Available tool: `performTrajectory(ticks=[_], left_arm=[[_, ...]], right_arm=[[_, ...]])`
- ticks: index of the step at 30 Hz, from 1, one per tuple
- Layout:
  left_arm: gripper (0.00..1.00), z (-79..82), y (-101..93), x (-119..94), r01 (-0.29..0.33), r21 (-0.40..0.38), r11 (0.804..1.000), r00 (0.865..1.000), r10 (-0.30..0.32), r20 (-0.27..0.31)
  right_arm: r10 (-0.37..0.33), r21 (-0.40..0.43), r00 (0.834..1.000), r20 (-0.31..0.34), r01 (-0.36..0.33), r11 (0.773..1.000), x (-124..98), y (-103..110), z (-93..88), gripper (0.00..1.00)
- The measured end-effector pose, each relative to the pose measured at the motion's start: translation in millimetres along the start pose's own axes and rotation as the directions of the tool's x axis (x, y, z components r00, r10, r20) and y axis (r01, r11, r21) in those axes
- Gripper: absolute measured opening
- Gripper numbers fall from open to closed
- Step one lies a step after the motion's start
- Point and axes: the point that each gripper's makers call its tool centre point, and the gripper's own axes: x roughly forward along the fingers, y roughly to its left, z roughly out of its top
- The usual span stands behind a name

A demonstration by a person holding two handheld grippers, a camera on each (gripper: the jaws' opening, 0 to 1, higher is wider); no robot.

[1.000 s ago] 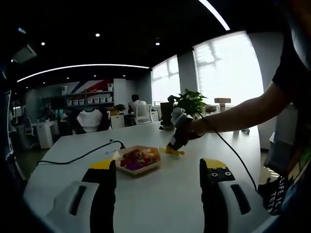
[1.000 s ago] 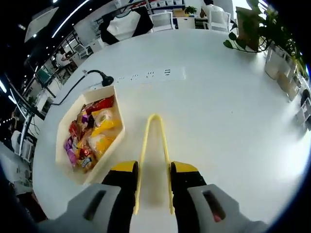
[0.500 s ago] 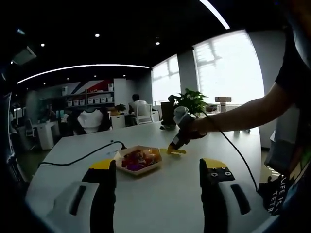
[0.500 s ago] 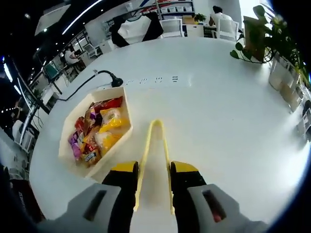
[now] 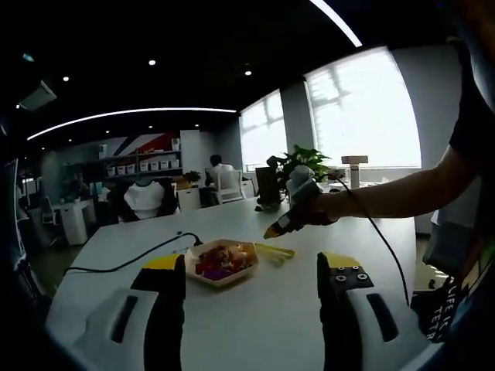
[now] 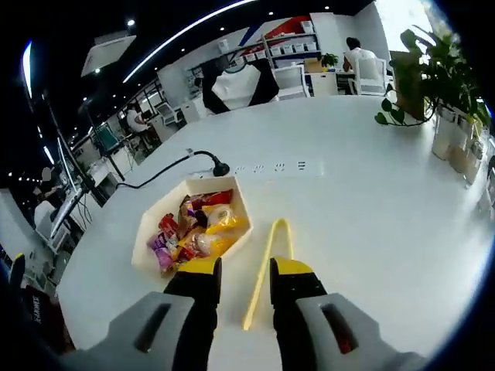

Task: Place the target food into the container with the food tongs after gripping and lifting it, then release it inside without dropping or visibly crushing the food.

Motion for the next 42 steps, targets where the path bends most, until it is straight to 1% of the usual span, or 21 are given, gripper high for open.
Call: performTrajectory(ticks=[1,4,7,8,9,11,13,14,16,18,20,23,25,28,30,31,32,33,35,36,42], left_arm=[[0.74,0.1,-0.1,0.1,-0.001,0.0,1.0,1.0,0.001,0.0],[0.73,-0.4,-1.0,1.6,-0.003,-0.008,1.0,1.0,0.002,-0.004],[0.73,0.7,-2.7,3.3,-0.001,-0.012,1.0,1.0,0.001,-0.001],[0.73,1.0,-2.7,3.9,-0.002,-0.012,1.0,1.0,0.002,0.001],[0.73,1.0,-2.8,5.1,-0.003,-0.014,1.0,1.0,0.003,0.0],[0.73,2.1,-0.9,5.9,-0.017,-0.025,1.0,1.0,0.017,0.005],[0.73,3.6,-0.4,6.4,-0.018,-0.03,0.999,1.0,0.018,0.011],[0.73,4.8,0.4,6.7,-0.022,-0.033,0.999,1.0,0.022,0.018],[0.74,4.9,1.7,6.9,-0.028,-0.035,0.999,0.999,0.028,0.018],[0.74,4.5,3.5,7.3,-0.038,-0.033,0.999,0.999,0.039,0.016],[0.74,3.9,4.0,7.6,-0.041,-0.033,0.999,0.999,0.042,0.012],[0.75,4.6,5.2,7.5,-0.054,-0.031,0.998,0.998,0.054,0.015],[0.75,5.1,6.0,7.0,-0.063,-0.028,0.998,0.998,0.063,0.018],[0.77,5.0,6.8,5.2,-0.076,-0.028,0.997,0.997,0.076,0.018],[0.77,3.8,6.8,4.2,-0.077,-0.027,0.997,0.997,0.077,0.012],[0.77,2.8,7.4,3.2,-0.082,-0.026,0.996,0.997,0.082,0.009],[0.78,2.3,7.8,2.6,-0.085,-0.024,0.996,0.996,0.086,0.009],[0.78,1.2,8.7,1.7,-0.092,-0.019,0.996,0.996,0.092,0.007],[0.8,0.3,10.4,0.7,-0.104,-0.019,0.994,0.995,0.104,0.006],[0.81,0.2,11.0,0.3,-0.108,-0.022,0.994,0.994,0.109,0.008],[0.86,1.3,13.5,-2.8,-0.133,-0.029,0.991,0.991,0.134,0.02]], right_arm=[[-0.003,0.012,1.0,0.031,0.003,1.0,-6.9,0.9,1.1,0.26],[-0.016,0.031,0.996,0.083,0.013,0.999,-25.7,6.5,-3.6,0.27],[-0.018,-0.012,0.991,0.132,0.02,1.0,-44.4,15.6,-9.3,0.31],[-0.019,-0.02,0.989,0.146,0.022,1.0,-49.5,18.1,-10.9,0.32],[-0.02,-0.025,0.984,0.177,0.024,0.999,-57.1,22.0,-12.1,0.33],[-0.029,-0.016,0.977,0.209,0.033,0.999,-69.7,27.9,-17.6,0.33],[-0.025,-0.037,0.971,0.237,0.035,0.999,-79.3,34.4,-20.1,0.35],[-0.026,-0.05,0.961,0.275,0.042,0.998,-86.2,37.9,-18.6,0.36],[-0.02,-0.074,0.948,0.319,0.046,0.996,-98.5,44.5,-18.6,0.41],[-0.021,-0.094,0.926,0.378,0.061,0.994,-111.1,49.0,-15.9,0.44],[-0.021,-0.102,0.921,0.388,0.066,0.993,-118.1,52.5,-18.5,0.46],[-0.023,-0.124,0.904,0.427,0.084,0.989,-131.2,58.7,-19.7,0.49],[-0.028,-0.1,0.888,0.46,0.083,0.992,-138.8,59.7,-20.1,0.52],[-0.025,-0.058,0.877,0.479,0.06,0.996,-146.1,61.0,-23.3,0.59],[-0.012,-0.064,0.876,0.483,0.049,0.997,-151.0,62.4,-26.6,0.6],[-0.02,-0.059,0.87,0.492,0.057,0.997,-155.4,61.7,-28.5,0.61],[-0.026,-0.061,0.867,0.498,0.065,0.996,-158.0,61.2,-29.7,0.64],[-0.026,-0.079,0.857,0.514,0.078,0.994,-162.4,61.6,-30.4,0.67],[-0.034,-0.094,0.851,0.524,0.097,0.991,-167.3,61.6,-33.3,0.72],[-0.033,-0.107,0.844,0.536,0.107,0.988,-171.4,62.6,-34.6,0.74],[-0.021,-0.098,0.824,0.566,0.092,0.991,-179.7,64.9,-46.5,0.86]])
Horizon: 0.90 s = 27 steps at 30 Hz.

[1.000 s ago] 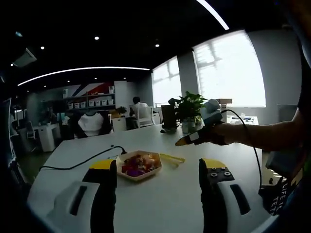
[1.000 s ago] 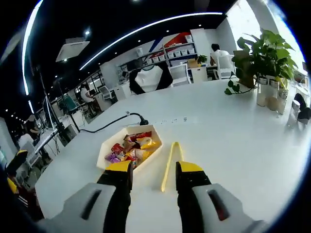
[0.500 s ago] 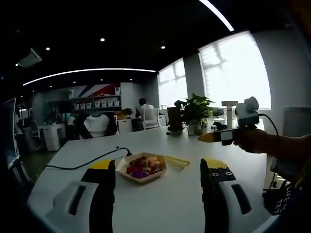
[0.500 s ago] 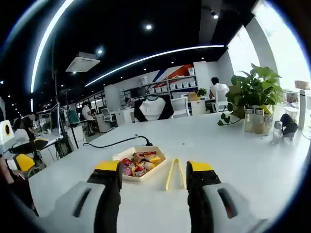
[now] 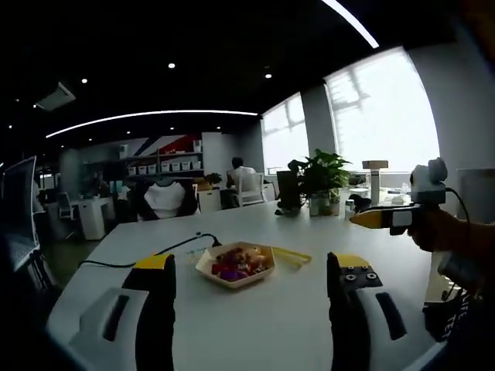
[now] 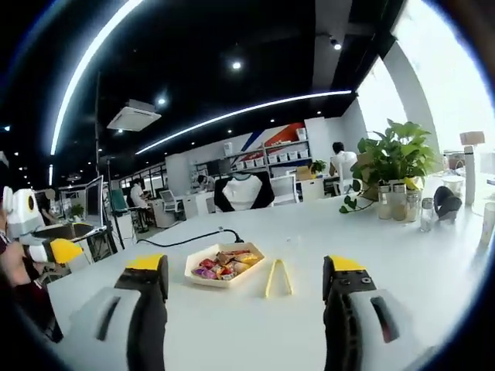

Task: Place the target food into the container with the food tongs after gripping and lifting it, then release it inside without dropping or visibly crushing the food.

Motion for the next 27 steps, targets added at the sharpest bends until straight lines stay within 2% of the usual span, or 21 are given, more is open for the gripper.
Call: performTrajectory(ticks=[6,11,17,21,27], left_arm=[[0.94,1.9,-0.2,-0.2,-0.016,-0.01,1.0,1.0,0.016,0.019],[1.0,4.2,-3.2,-2.1,-0.012,-0.011,1.0,0.999,0.013,0.035],[1.0,5.7,-3.8,-8.9,0.002,-0.032,0.999,0.998,0.0,0.059],[1.0,6.2,-3.2,-12.0,-0.005,-0.026,1.0,0.998,0.007,0.069],[1.0,10.0,1.5,-15.6,-0.021,-0.023,1.0,0.996,0.023,0.089]], right_arm=[[-0.045,0.012,0.999,-0.005,0.045,0.999,-4.5,-10.9,-2.1,0.99],[-0.056,-0.017,0.997,0.049,0.057,0.998,-12.9,-10.6,11.9,0.99],[-0.047,-0.06,0.995,0.091,0.053,0.997,-19.6,-1.7,20.1,0.99],[-0.064,-0.121,0.993,0.095,0.076,0.99,-24.1,1.4,18.3,0.99],[-0.087,-0.109,0.993,0.085,0.096,0.989,-28.0,-3.6,17.1,0.99]])
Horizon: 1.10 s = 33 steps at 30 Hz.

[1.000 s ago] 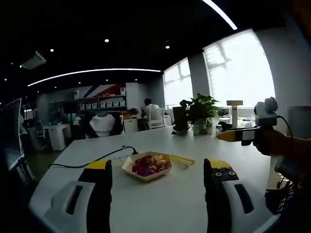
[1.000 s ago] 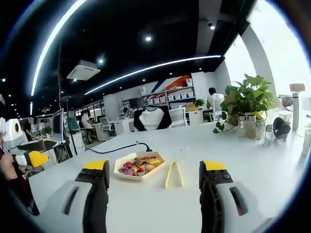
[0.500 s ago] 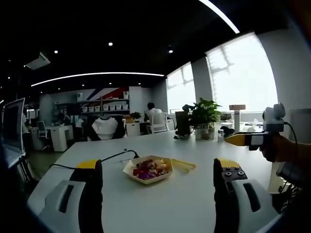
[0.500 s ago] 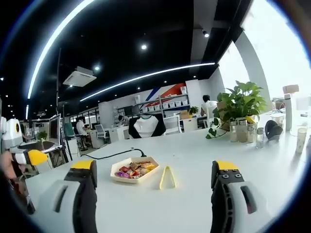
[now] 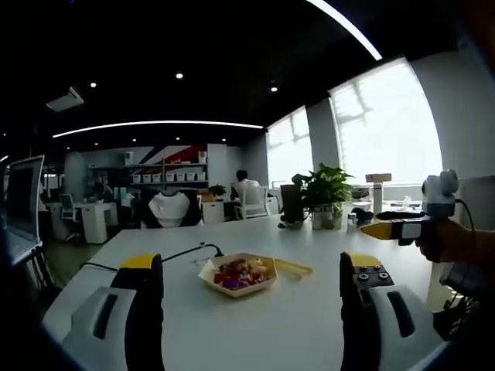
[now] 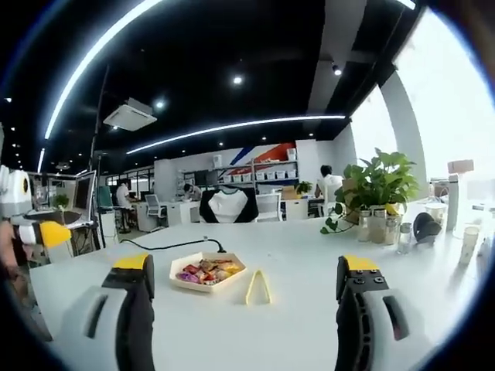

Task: Place the target food into the container with the food tongs after gripping and lifting it, then release it inside without dropping or visibly crushing the food.

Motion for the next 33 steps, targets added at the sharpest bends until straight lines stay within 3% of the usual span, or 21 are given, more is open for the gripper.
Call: performTrajectory(ticks=[5,7,10,21,25,33], left_arm=[[1.0,7.7,0.5,-1.5,-0.005,0.017,1.0,0.999,0.005,0.035],[1.0,8.1,0.2,-1.0,-0.002,0.018,1.0,0.999,0.002,0.036],[1.0,11.3,0.8,-3.0,-0.015,0.052,0.999,0.999,0.012,0.05],[1.0,4.4,-0.7,-4.9,-0.006,0.051,0.999,1.0,0.006,0.018],[1.0,3.6,1.0,-4.3,-0.014,0.04,0.999,1.0,0.013,0.022],[1.0,0.5,0.7,-4.8,-0.009,0.037,0.999,1.0,0.009,0.012]], right_arm=[[-0.013,0.011,1.0,-0.005,0.013,1.0,-3.4,-2.6,1.6,0.99],[-0.018,0.048,0.996,0.083,0.014,0.999,-6.6,-2.7,15.7,0.99],[-0.027,0.026,0.998,0.064,0.025,0.999,-11.1,-5.7,14.0,0.99],[-0.03,0.009,0.999,0.039,0.029,1.0,-11.8,-4.6,3.5,0.99],[-0.028,-0.036,0.999,0.023,0.029,0.999,-12.3,-3.5,1.2,0.99],[-0.037,-0.021,0.999,0.009,0.037,0.999,-9.8,-4.5,-3.3,0.99]])
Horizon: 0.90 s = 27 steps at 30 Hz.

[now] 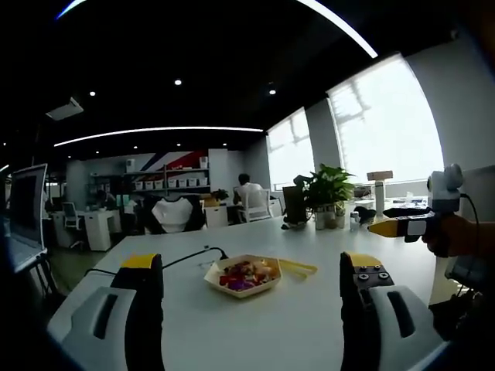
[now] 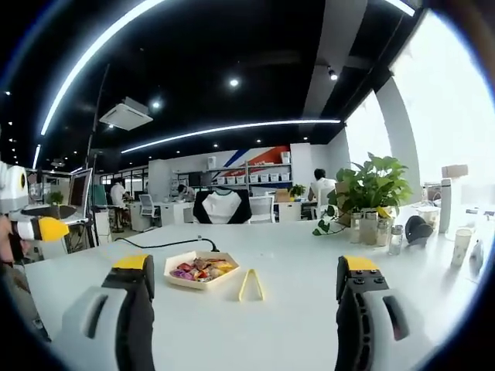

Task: Place the target food into the container with the food tongs after gripping and lifting it, then release it inside without dropping or visibly crushing the food.

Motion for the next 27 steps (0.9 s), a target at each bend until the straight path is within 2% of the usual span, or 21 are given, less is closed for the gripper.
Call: performTrajectory(ticks=[13,27], left_arm=[[1.0,-2.9,10.3,-3.3,-0.027,-0.008,1.0,1.0,0.027,-0.009],[1.0,-4.0,12.7,-1.5,-0.033,-0.008,0.999,0.999,0.033,-0.015]], right_arm=[[0.021,-0.01,0.999,-0.024,-0.021,1.0,7.8,8.4,-5.6,0.99],[0.011,0.002,0.999,-0.033,-0.011,1.0,10.0,1.5,-7.8,0.99]])
